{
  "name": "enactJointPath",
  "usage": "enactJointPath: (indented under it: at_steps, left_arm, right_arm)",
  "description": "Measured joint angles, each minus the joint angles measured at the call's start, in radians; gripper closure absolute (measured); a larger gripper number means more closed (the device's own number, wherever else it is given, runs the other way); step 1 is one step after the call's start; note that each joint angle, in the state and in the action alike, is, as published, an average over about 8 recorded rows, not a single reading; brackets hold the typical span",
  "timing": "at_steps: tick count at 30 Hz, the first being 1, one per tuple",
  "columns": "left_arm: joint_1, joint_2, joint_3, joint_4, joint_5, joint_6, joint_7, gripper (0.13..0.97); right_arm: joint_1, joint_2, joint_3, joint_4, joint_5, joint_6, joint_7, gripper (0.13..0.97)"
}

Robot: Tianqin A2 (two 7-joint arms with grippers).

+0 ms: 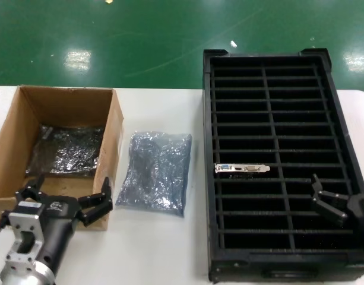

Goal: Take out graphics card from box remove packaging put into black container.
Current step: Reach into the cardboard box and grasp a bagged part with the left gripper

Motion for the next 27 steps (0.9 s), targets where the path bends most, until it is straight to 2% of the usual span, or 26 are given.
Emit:
enactJointPath:
  at_steps: [4,6,8,12,15,17,19,22,24,27]
  left_arm:
    - [0.021,-0.023,-0.005,-0.045,-0.001,-0.031,0.013,0.132]
    - [0.034,-0.049,-0.003,-0.079,-0.009,-0.063,0.034,0.132]
    - [0.045,-0.091,0.008,-0.117,-0.031,-0.106,0.072,0.132]
    - [0.049,-0.217,0.055,-0.185,-0.13,-0.215,0.182,0.132]
    - [0.026,-0.338,0.108,-0.22,-0.243,-0.293,0.276,0.132]
    - [-0.013,-0.426,0.153,-0.226,-0.331,-0.331,0.334,0.132]
    - [-0.069,-0.512,0.206,-0.212,-0.42,-0.347,0.386,0.132]
    - [-0.186,-0.617,0.293,-0.148,-0.559,-0.328,0.475,0.132]
    - [-0.273,-0.659,0.352,-0.082,-0.645,-0.291,0.544,0.132]
    - [-0.402,-0.674,0.438,0.038,-0.74,-0.215,0.645,0.132]
  right_arm:
    - [0.0,0.0,0.0,0.0,0.0,0.0,0.0,0.129]
    - [0.0,0.0,0.0,0.0,0.0,0.0,0.0,0.129]
    - [0.0,0.0,0.0,0.0,0.0,0.0,0.0,0.129]
    - [0.0,0.0,0.0,0.0,0.0,0.0,0.0,0.129]
    - [0.0,0.0,0.0,0.0,0.0,0.0,0.0,0.129]
    - [0.0,0.0,0.0,0.0,0.0,0.0,0.0,0.129]
    - [0.0,0.0,0.0,0.0,0.0,0.0,0.0,0.129]
    - [0.0,0.0,0.0,0.0,0.0,0.0,0.0,0.129]
    - [0.0,0.0,0.0,0.0,0.0,0.0,0.0,0.129]
    - [0.0,0.0,0.0,0.0,0.0,0.0,0.0,0.129]
